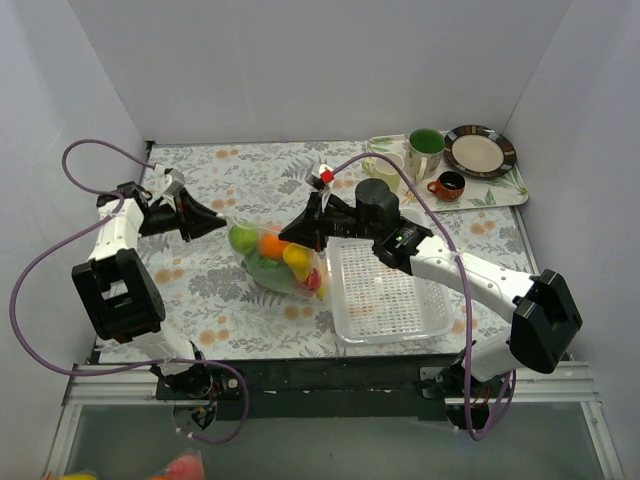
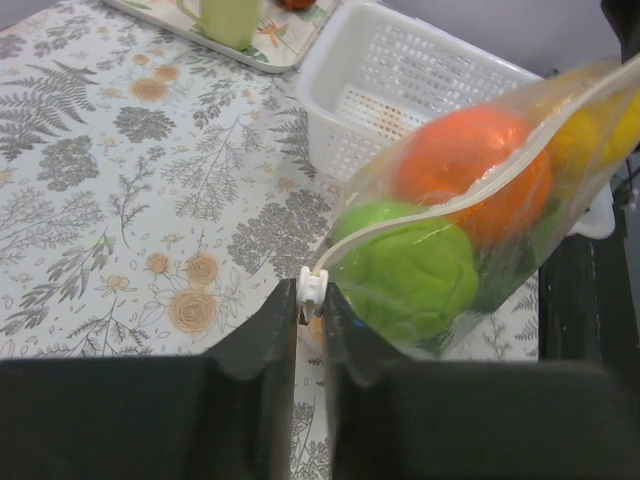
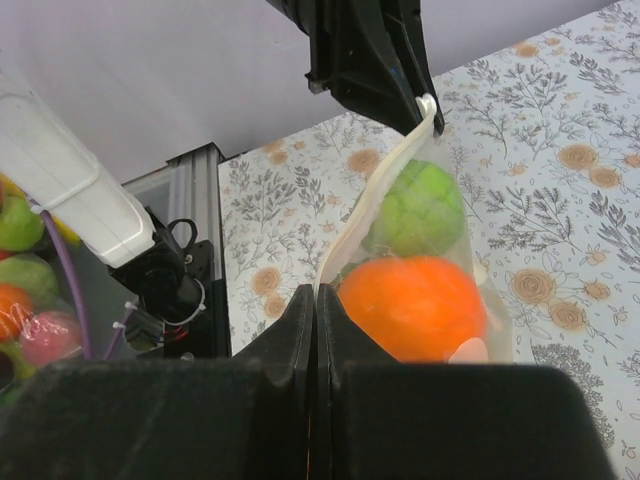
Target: Open the zip-top bag and remove the fake food
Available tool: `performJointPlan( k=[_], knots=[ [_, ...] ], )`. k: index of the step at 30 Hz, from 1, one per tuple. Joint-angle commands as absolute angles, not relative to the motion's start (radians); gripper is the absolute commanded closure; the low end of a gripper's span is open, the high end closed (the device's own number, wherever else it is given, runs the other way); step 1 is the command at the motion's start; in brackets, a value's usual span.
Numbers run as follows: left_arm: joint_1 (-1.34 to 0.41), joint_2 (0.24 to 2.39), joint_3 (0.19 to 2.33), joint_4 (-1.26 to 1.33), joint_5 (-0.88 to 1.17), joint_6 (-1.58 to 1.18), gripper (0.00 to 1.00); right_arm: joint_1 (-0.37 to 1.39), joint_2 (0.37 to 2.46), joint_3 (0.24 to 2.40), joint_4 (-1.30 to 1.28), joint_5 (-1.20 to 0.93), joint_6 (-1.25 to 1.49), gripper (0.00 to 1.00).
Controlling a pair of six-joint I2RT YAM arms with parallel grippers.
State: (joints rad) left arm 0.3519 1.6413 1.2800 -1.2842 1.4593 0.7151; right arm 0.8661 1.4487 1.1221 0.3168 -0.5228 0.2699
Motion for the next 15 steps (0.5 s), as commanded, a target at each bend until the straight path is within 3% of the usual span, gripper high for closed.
performJointPlan(
  k=[1,8,11,12,15],
  knots=[
    [0.357,1.533,1.29,-1.038,1.798,0.436,1.0,0.874,1.427,1.117,0.387,-0.496,0.246,0.99],
    [0.396,1.436,1.322,-0.965,1.796,0.266,1.0,0.868,1.451,1.13,0.298,-0.413,0.154,0.99],
    [0.399,1.356,1.258,-0.83,1.795,0.122,1.0,0.868,1.473,1.172,0.246,-0.373,0.085,0.58],
    [0.399,1.314,1.241,-0.796,1.795,0.083,1.0,0.868,1.486,1.19,0.209,-0.353,0.057,0.34],
    [0.399,1.26,1.175,-0.69,1.793,-0.024,1.0,0.873,1.52,1.296,0.161,-0.341,-0.024,0.08]
  ],
)
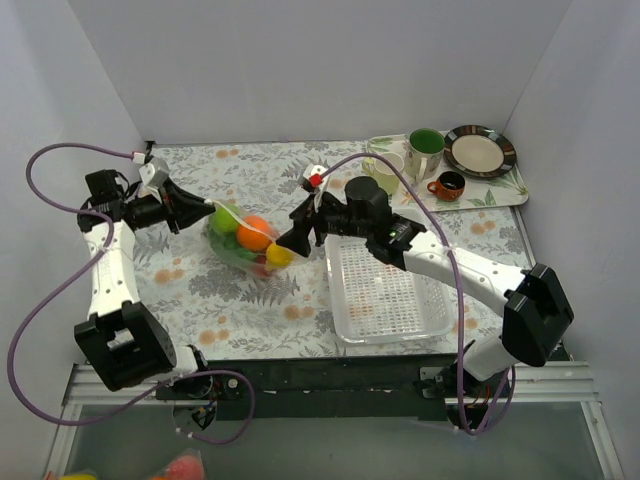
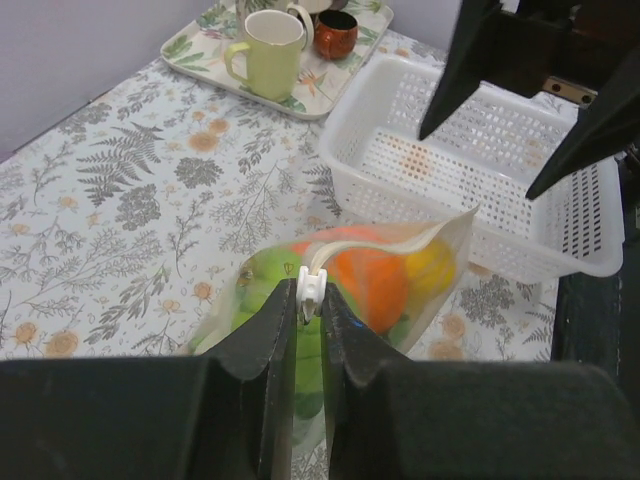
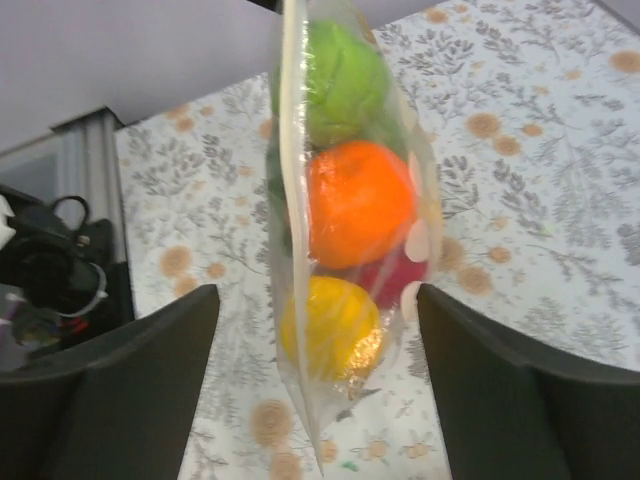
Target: Open the zip-top bag and remove the fake food
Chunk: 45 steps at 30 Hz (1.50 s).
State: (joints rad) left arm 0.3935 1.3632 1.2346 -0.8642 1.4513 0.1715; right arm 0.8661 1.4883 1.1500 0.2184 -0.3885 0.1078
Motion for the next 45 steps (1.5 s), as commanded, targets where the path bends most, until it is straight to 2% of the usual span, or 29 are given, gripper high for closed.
performJointPlan(
  k=[1,3,10,14,19,20,21,23,24,27,29,30,33,35,37,38,39,40,45],
  knots=[
    [0.399,1.235,1.16,-0.661,1.795,-0.038,1.0,0.882,1.529,1.324,0.141,-0.345,-0.043,0.05],
    [0.397,1.215,1.138,-0.646,1.793,-0.07,1.0,0.896,1.56,1.411,0.13,-0.348,-0.095,0.02],
    [0.397,1.201,1.137,-0.631,1.793,-0.132,1.0,0.988,1.749,1.693,-0.026,-0.403,-0.239,0.01],
    [0.399,1.195,1.132,-0.614,1.793,-0.156,1.0,1.009,1.827,1.733,-0.068,-0.399,-0.275,0.03],
    [0.399,1.192,1.143,-0.588,1.792,-0.198,1.0,1.009,1.859,1.746,-0.057,-0.411,-0.278,0.1],
    [0.397,1.193,1.144,-0.584,1.792,-0.202,1.0,1.009,1.871,1.755,-0.057,-0.411,-0.278,0.13],
    [0.397,1.193,1.146,-0.584,1.792,-0.207,1.0,1.008,1.874,1.761,-0.058,-0.411,-0.278,0.21],
    [0.396,1.196,1.152,-0.584,1.793,-0.21,1.0,1.006,1.884,1.77,-0.058,-0.42,-0.265,0.32],
    [0.396,1.197,1.154,-0.584,1.793,-0.21,1.0,1.005,1.884,1.775,-0.057,-0.423,-0.262,0.41],
    [0.394,1.193,1.147,-0.583,1.792,-0.216,1.0,1.005,1.878,1.775,-0.052,-0.423,-0.253,0.56],
    [0.394,1.187,1.141,-0.583,1.793,-0.216,1.0,1.005,1.875,1.775,-0.048,-0.413,-0.253,0.61],
    [0.394,1.186,1.137,-0.581,1.793,-0.215,1.0,1.006,1.875,1.776,-0.046,-0.407,-0.253,0.74],
    [0.382,1.18,1.124,-0.583,1.792,-0.218,1.0,1.005,1.884,1.789,-0.049,-0.388,-0.25,0.98],
    [0.373,1.174,1.123,-0.583,1.793,-0.224,1.0,1.003,1.89,1.793,-0.055,-0.38,-0.247,0.99],
    [0.367,1.177,1.112,-0.586,1.793,-0.224,0.68,1.002,1.888,1.792,-0.058,-0.383,-0.241,0.99],
    [0.368,1.181,1.109,-0.589,1.793,-0.224,0.41,1.002,1.882,1.789,-0.057,-0.383,-0.239,0.99],
    [0.367,1.193,1.105,-0.592,1.793,-0.225,0.18,1.002,1.876,1.787,-0.057,-0.382,-0.236,0.99],
    [0.367,1.203,1.1,-0.594,1.793,-0.224,0.02,1.0,1.868,1.784,-0.055,-0.38,-0.235,0.99],
    [0.367,1.232,1.1,-0.655,1.795,-0.154,0.02,0.991,1.799,1.729,-0.041,-0.396,-0.23,0.99]
  ],
)
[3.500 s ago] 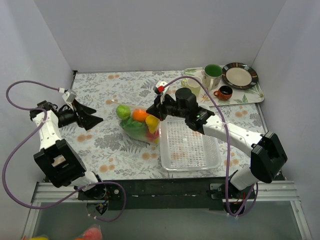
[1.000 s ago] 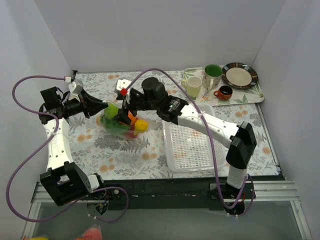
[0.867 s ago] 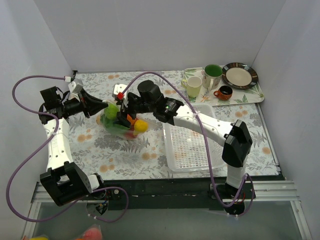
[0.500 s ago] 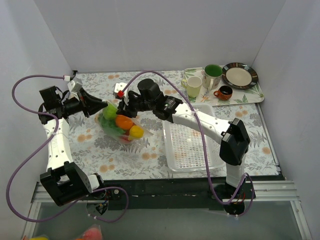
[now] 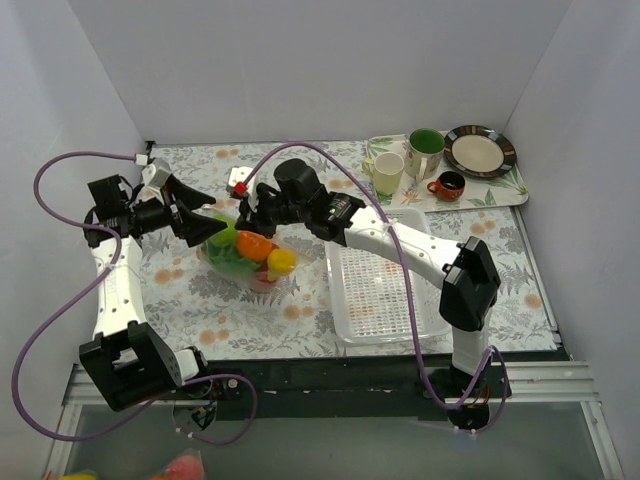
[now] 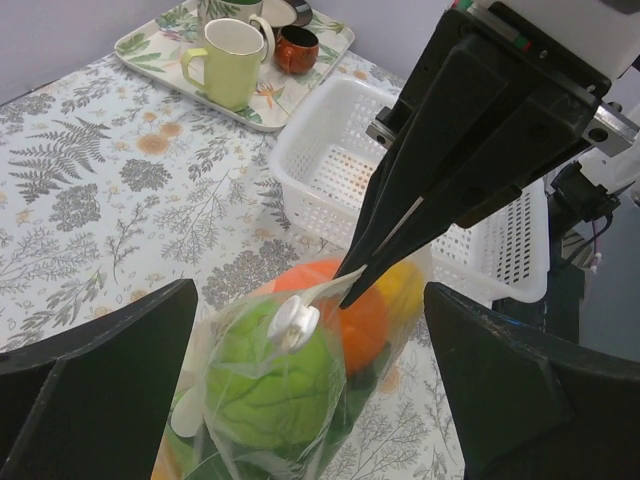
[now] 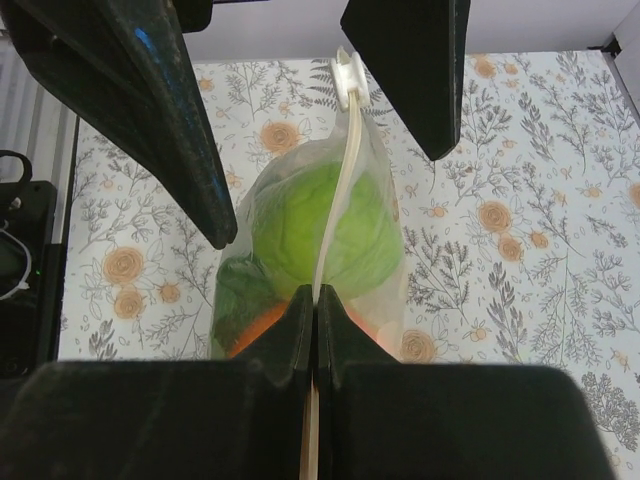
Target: Open the zip-top bag and remove the fake food
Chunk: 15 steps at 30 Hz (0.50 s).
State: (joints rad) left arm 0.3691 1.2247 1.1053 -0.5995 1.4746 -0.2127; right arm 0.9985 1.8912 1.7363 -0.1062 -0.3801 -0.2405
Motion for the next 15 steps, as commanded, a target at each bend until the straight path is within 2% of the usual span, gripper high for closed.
performJointPlan(
  k=[1,12,14,15],
  knots=[
    [0.359,1.23,1.097,-0.664,1.796,-0.128,0.02,0.988,1.793,1.726,-0.047,-0.4,-0.232,0.99],
    [0.269,1.221,1.074,-0.675,1.799,-0.018,0.02,0.942,1.752,1.697,-0.009,-0.561,-0.12,0.99],
    [0.262,1.233,1.094,-0.676,1.798,-0.024,0.04,0.94,1.752,1.694,-0.009,-0.584,-0.11,0.99],
    [0.262,1.245,1.104,-0.676,1.798,-0.034,0.08,0.939,1.753,1.689,-0.009,-0.591,-0.106,0.99]
  ],
)
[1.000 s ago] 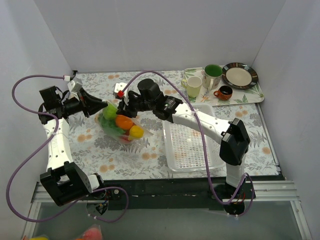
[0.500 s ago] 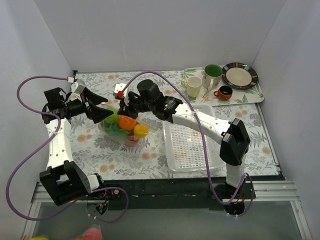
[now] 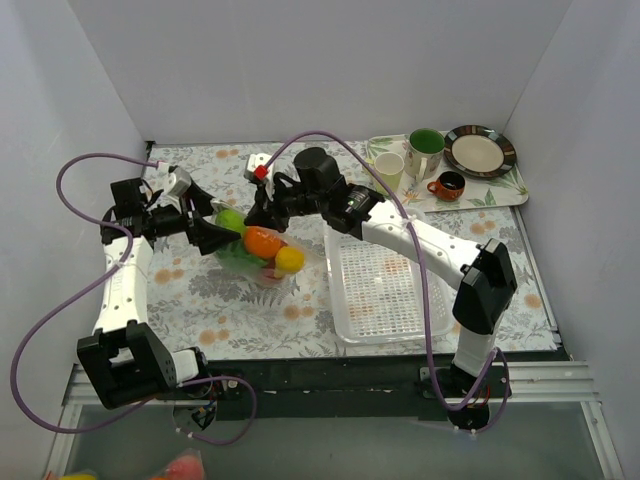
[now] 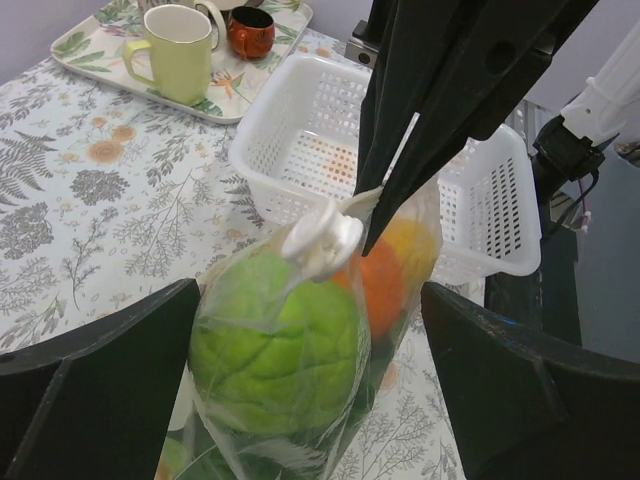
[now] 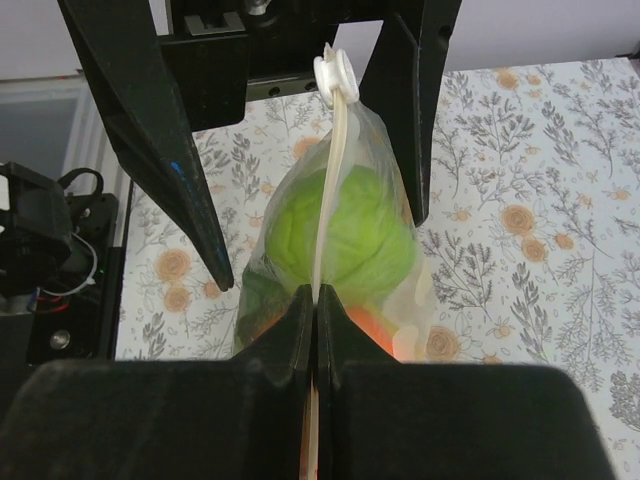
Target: Open the zip-top bag and remove the fake food
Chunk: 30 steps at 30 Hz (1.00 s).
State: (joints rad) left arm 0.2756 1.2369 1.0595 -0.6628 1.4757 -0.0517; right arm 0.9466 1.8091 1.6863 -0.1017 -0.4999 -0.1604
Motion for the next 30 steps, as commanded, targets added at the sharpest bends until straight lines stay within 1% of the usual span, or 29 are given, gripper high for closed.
performJointPlan(
  k=[1,3,4,9,10,11,14,16,21,27,30],
  knots=[
    [0.262,1.25,1.126,-0.675,1.798,-0.049,0.1,0.94,1.752,1.684,-0.009,-0.595,-0.101,0.99],
    [0.262,1.252,1.138,-0.678,1.798,-0.061,0.15,0.94,1.749,1.669,-0.009,-0.595,-0.1,0.99],
    [0.261,1.25,1.141,-0.68,1.798,-0.069,0.2,0.94,1.747,1.661,-0.009,-0.592,-0.098,0.99],
    [0.261,1.241,1.143,-0.673,1.798,-0.092,0.34,0.936,1.726,1.609,0.028,-0.578,-0.089,0.99],
    [0.261,1.246,1.146,-0.672,1.799,-0.097,0.41,0.934,1.718,1.605,0.031,-0.577,-0.089,0.99],
    [0.262,1.247,1.146,-0.672,1.799,-0.104,0.44,0.931,1.715,1.595,0.034,-0.575,-0.084,0.99],
    [0.261,1.25,1.126,-0.666,1.799,-0.11,0.49,0.919,1.697,1.586,0.043,-0.568,-0.08,0.99],
    [0.262,1.246,1.111,-0.66,1.799,-0.118,0.48,0.908,1.684,1.585,0.048,-0.563,-0.078,0.99],
    [0.262,1.19,1.054,-0.625,1.796,-0.123,0.36,0.881,1.667,1.589,0.064,-0.587,-0.051,0.99],
    [0.262,1.218,1.109,-0.621,1.796,-0.129,0.35,0.881,1.674,1.568,0.072,-0.63,-0.022,0.99],
    [0.261,1.216,1.131,-0.623,1.796,-0.138,0.3,0.879,1.672,1.545,0.086,-0.641,-0.008,0.99]
  ],
)
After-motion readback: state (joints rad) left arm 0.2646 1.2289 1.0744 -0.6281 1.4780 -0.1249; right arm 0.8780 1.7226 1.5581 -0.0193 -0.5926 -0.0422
